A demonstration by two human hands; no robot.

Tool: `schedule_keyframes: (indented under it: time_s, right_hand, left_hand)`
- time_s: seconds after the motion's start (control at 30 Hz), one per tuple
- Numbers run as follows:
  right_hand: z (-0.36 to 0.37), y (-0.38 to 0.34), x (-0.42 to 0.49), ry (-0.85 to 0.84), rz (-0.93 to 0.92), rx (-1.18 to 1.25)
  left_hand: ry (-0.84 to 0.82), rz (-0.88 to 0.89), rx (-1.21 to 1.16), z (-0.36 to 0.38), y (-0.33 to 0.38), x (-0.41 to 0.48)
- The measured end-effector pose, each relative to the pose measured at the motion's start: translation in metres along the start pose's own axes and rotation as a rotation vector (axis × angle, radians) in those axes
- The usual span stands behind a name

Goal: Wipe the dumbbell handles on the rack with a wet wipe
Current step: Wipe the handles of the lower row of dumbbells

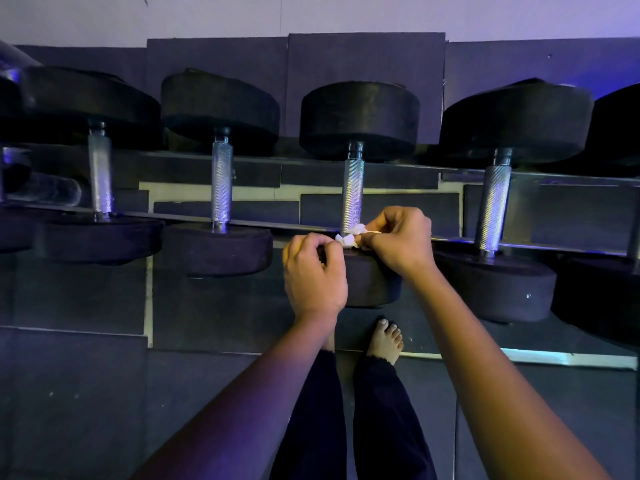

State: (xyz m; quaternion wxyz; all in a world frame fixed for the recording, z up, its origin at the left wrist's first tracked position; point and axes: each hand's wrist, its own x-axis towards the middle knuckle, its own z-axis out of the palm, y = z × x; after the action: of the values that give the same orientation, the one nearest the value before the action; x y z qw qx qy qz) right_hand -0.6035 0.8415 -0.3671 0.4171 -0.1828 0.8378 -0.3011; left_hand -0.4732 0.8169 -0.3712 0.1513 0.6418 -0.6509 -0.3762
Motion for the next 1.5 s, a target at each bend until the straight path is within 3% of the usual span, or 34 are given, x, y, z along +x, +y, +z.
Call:
schedule_keyframes:
  time_s: [0.2, 0.43, 0.63, 0.87, 1.5]
  right_hand:
    - [0.003, 0.004, 0.001, 0.051, 0.007, 0.072]
    - [-0.006, -0.016, 0.032, 0.238, -0.006, 0.329]
    - [0.005, -0.034, 0.036, 0.212, -0.112, 0.135]
    - [0.006, -0.005, -0.008, 0.006, -0.08, -0.073]
    - [0.003, -0.002, -0.011, 0.004, -0.002, 0.021]
  left_hand:
    - [0.01, -0.001, -0.002, -0.001, 0.001, -0.001]
    - [0.011, -0.018, -0.002, 0.001, 0.0, 0.0]
    - [-0.007, -0.027, 0.003, -0.002, 0.003, -0.002]
    - [-0.021, -0.055, 0.044, -0.002, 0.002, -0.001]
    - [-0.047, -0.051, 0.029, -0.005, 0.004, -0.001]
